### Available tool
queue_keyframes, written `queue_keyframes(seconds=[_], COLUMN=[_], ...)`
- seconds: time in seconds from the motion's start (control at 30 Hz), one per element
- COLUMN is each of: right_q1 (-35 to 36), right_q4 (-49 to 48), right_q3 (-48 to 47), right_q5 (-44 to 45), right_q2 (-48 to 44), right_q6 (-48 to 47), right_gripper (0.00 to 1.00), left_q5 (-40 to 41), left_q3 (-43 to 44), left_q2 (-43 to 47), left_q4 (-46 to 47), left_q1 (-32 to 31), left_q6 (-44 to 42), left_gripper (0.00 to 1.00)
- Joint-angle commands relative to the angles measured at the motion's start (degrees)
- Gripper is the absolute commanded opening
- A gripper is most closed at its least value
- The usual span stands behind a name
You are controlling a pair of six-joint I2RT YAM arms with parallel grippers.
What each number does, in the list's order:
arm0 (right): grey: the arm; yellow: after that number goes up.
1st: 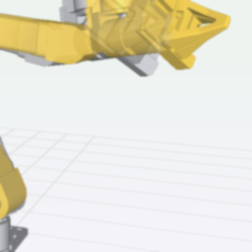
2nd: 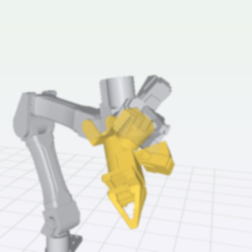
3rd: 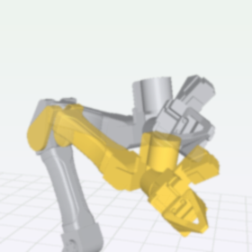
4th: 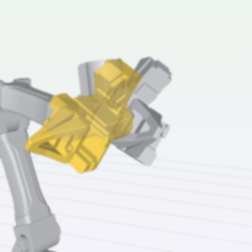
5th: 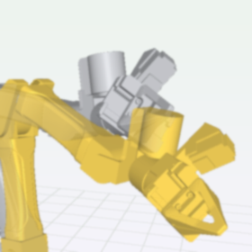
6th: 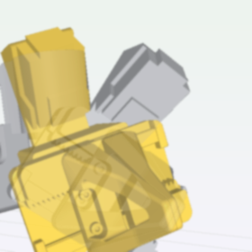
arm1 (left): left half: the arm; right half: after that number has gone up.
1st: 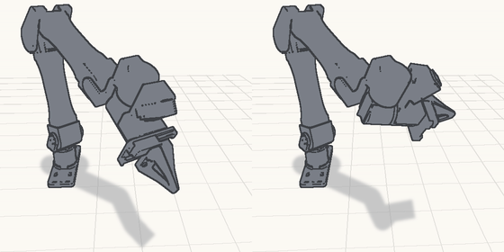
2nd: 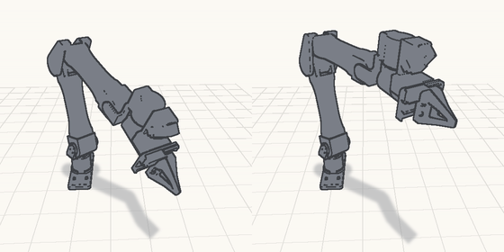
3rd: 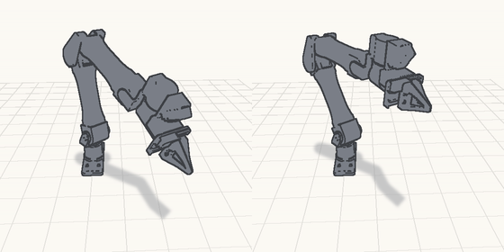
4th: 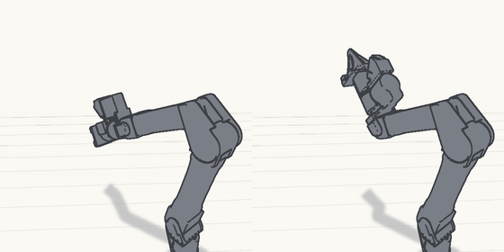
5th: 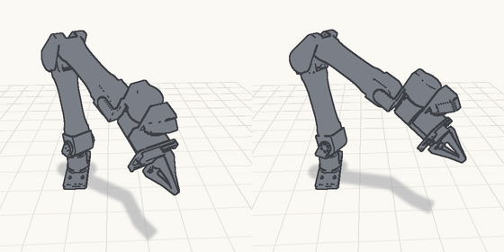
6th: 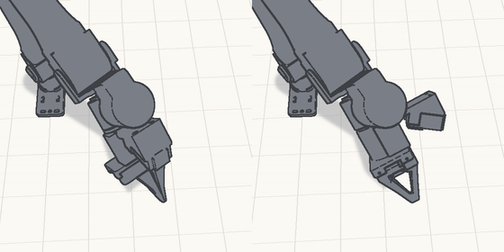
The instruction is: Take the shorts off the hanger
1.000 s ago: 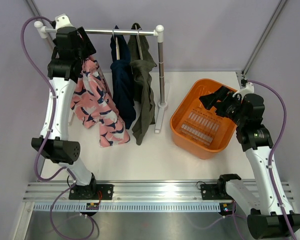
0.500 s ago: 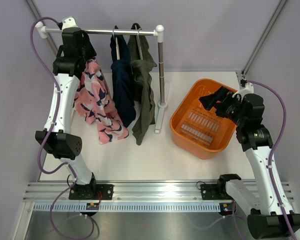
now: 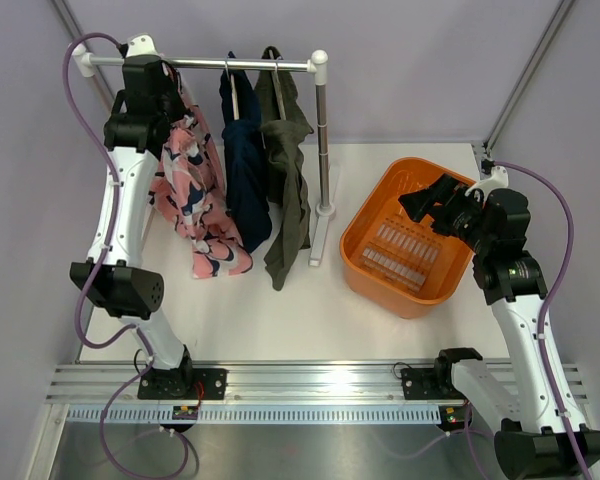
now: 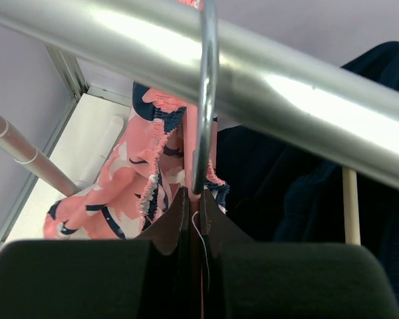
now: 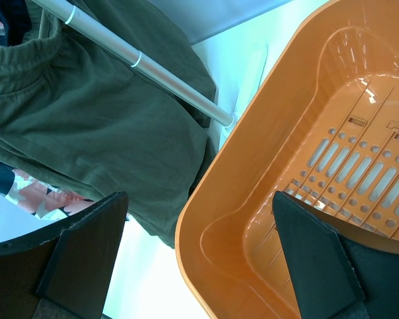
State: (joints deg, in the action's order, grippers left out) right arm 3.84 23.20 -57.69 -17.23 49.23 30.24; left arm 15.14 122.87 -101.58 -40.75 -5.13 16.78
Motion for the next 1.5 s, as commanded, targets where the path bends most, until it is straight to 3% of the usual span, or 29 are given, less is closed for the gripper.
queue_keyframes(seconds=[0.0, 0.2, 0.4, 0.87, 1.1, 1.27, 1.47], right_q1=[-0.1, -0.2, -0.1, -0.2, -0.1, 0.3, 0.7], right_q4=[-0.7, -1.2, -1.6, -1.8, -2.1, -0.4, -0.3], right_q3=[-0.8, -0.3, 0.0, 0.5, -1.7, -3.1, -4.1], right_q5=[-0.9, -1.1, -1.2, -3.1, -11.0, -10.7, -12.5], right_q2=[-0.8, -1.3, -1.5, -1.5, 1.1, 1.4, 1.8], right_q6=[-0.9, -1.1, -1.0, -1.1, -1.8, -3.9, -3.4], right_gripper=[0.99, 0.99, 1.0, 0.99, 0.99, 0.99, 0.99], left_q5=[-2.4, -3.6, -4.2, 2.3, 6.3, 3.4, -11.5], left_q3=[4.5, 5.4, 5.8, -17.2, -32.3, -38.7, -38.4], left_q2=[5.2, 8.1, 9.0, 24.1, 37.7, 49.1, 54.6], left_q4=[3.6, 3.8, -2.6, -2.5, 2.6, 3.9, 0.4], left_q1=[0.3, 0.3, 0.1, -7.4, -12.3, -13.2, -13.2], left_q6=[-2.4, -3.0, -1.4, -0.1, 2.3, 1.6, 0.8], left_gripper=[0.0, 0.0, 0.0, 0.0, 0.0, 0.0, 0.0])
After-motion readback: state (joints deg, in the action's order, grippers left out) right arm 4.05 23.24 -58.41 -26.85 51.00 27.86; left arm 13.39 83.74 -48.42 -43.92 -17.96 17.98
